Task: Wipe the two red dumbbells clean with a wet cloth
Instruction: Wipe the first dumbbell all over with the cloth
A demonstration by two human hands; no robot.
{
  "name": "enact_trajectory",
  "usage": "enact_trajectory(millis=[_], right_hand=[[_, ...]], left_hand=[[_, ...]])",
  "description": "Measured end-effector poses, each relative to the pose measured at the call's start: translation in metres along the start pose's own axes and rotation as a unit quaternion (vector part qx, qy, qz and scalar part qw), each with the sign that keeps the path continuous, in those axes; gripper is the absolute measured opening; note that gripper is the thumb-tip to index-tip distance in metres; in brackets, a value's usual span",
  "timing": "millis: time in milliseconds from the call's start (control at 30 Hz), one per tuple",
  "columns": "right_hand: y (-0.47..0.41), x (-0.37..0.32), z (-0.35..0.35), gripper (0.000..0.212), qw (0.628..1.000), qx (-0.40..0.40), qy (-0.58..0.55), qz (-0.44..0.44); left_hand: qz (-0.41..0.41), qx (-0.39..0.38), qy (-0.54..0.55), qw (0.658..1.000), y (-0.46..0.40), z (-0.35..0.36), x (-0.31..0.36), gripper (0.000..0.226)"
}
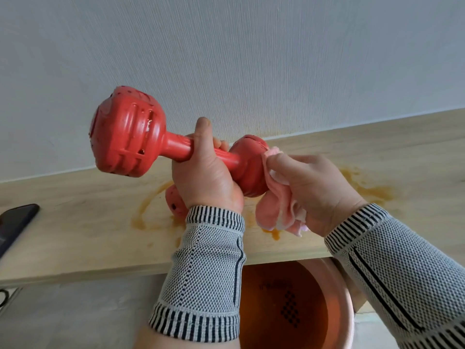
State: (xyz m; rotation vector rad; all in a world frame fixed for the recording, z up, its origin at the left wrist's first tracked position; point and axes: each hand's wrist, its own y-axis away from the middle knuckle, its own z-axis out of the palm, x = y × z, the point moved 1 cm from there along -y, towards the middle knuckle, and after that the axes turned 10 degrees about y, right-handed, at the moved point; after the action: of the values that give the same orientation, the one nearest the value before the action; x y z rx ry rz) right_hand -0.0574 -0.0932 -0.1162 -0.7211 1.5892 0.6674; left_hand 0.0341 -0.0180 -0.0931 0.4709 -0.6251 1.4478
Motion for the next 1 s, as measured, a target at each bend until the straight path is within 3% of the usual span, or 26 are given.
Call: enact_trajectory(millis=[100,300,500,633,700,933,1000], right_hand=[[0.0,0.003,0.0,0.025,1.0,-0.008,0.014,-0.009],[-0.005,-0.001,-0.008,0.044,0.998,0.067,0.014,-0.002],[0.0,0.006,-0.002,0.028,1.0,0.014,0.006,-0.02],[-0.005,0.002,-0.006,0.043,0.997,0.077,0.014,0.002],[-0.004,0.0,-0.005,0.044,0.998,0.066,-0.003,0.001],[0.005,0.01,0.01,0.008,0.985,0.08,0.089,-0.121],[0.003,0.012,0.011,0.013,0.977,0.097,0.134,-0.135]], left_hand=[[-0.015,0.008,0.013,1.0,-0.003,-0.002,0.0,0.028],[-0.015,-0.018,0.012,1.0,0.002,0.0,-0.003,0.034],[-0.021,-0.002,0.014,1.0,0.0,-0.002,-0.003,0.03],[-0.036,-0.012,0.018,0.999,0.005,0.0,-0.005,0.033],[-0.027,-0.012,0.004,1.0,0.006,0.001,-0.005,0.034],[-0.06,0.063,0.057,0.995,-0.007,-0.001,0.0,0.027],[-0.076,0.076,0.069,0.992,-0.007,-0.003,0.0,0.028]])
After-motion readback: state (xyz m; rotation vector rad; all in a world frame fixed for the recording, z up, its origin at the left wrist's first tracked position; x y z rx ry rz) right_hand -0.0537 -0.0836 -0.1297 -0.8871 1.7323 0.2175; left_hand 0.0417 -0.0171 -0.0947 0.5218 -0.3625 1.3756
